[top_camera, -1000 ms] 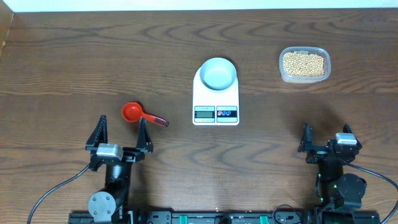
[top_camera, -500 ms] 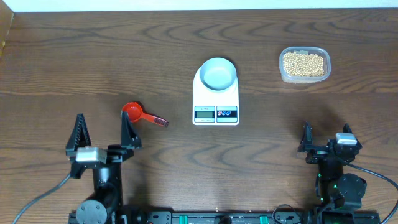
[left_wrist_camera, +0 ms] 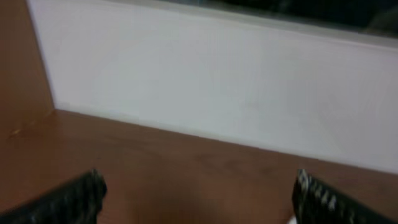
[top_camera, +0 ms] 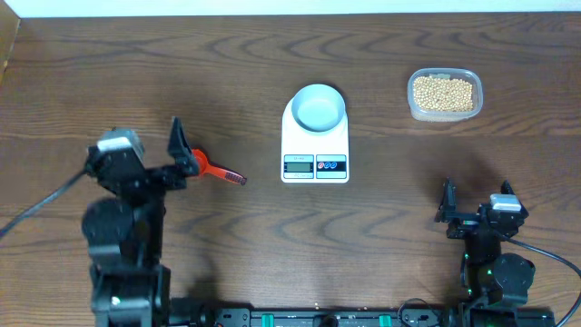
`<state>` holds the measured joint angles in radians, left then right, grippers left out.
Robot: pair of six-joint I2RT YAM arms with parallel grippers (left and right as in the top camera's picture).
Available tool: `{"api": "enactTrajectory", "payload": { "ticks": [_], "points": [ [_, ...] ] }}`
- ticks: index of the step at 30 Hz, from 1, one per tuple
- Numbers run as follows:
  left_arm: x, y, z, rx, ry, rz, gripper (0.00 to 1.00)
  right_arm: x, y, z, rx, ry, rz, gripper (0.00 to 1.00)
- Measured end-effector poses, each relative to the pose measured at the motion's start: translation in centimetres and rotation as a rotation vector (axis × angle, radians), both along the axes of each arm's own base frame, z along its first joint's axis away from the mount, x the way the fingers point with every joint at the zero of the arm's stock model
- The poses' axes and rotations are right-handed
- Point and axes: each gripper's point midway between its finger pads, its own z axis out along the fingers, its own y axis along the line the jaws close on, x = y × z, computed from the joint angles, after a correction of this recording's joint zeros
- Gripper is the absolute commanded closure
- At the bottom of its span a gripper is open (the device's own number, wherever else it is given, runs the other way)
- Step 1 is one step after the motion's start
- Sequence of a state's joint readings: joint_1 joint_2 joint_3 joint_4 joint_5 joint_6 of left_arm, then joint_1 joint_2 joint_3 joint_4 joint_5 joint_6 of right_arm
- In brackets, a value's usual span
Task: Scoop item into bowl and weigh 50g on scale
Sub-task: 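Lower the left gripper over the red scoop's cup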
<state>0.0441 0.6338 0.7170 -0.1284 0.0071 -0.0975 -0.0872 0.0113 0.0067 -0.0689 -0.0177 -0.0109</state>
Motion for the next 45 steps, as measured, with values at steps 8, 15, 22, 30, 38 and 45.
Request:
{"api": "enactTrajectory", "payload": {
  "ticks": [8, 15, 22, 30, 38, 45],
  "points": [
    [0.1, 1.6, -1.9, -0.104, 0.336, 0.124, 0.02, 0.0, 0.0, 0.0, 0.0, 0.001, -0.001, 0.01],
    [0.2, 2.0, -4.6, -0.143, 0.603, 0.184, 0.02, 0.0, 0.0, 0.0, 0.0, 0.001, -0.001, 0.01],
    [0.4, 1.2, -10.7, -0.177, 0.882, 0.176, 0.02, 0.0, 0.0, 0.0, 0.0, 0.001, -0.001, 0.01],
    [0.4, -0.1, -15.9, -0.228, 1.107, 0.142, 0.02, 0.0, 0.0, 0.0, 0.0, 0.001, -0.001, 0.01],
    [2.0, -1.4, -18.9, -0.286, 1.183, 0.088, 0.02, 0.0, 0.0, 0.0, 0.0, 0.001, -0.001, 0.01],
    [2.1, -1.6, -21.3, -0.358, 1.255, 0.146, 0.03, 0.0, 0.0, 0.0, 0.0, 0.001, -0.001, 0.01]
  ]
}}
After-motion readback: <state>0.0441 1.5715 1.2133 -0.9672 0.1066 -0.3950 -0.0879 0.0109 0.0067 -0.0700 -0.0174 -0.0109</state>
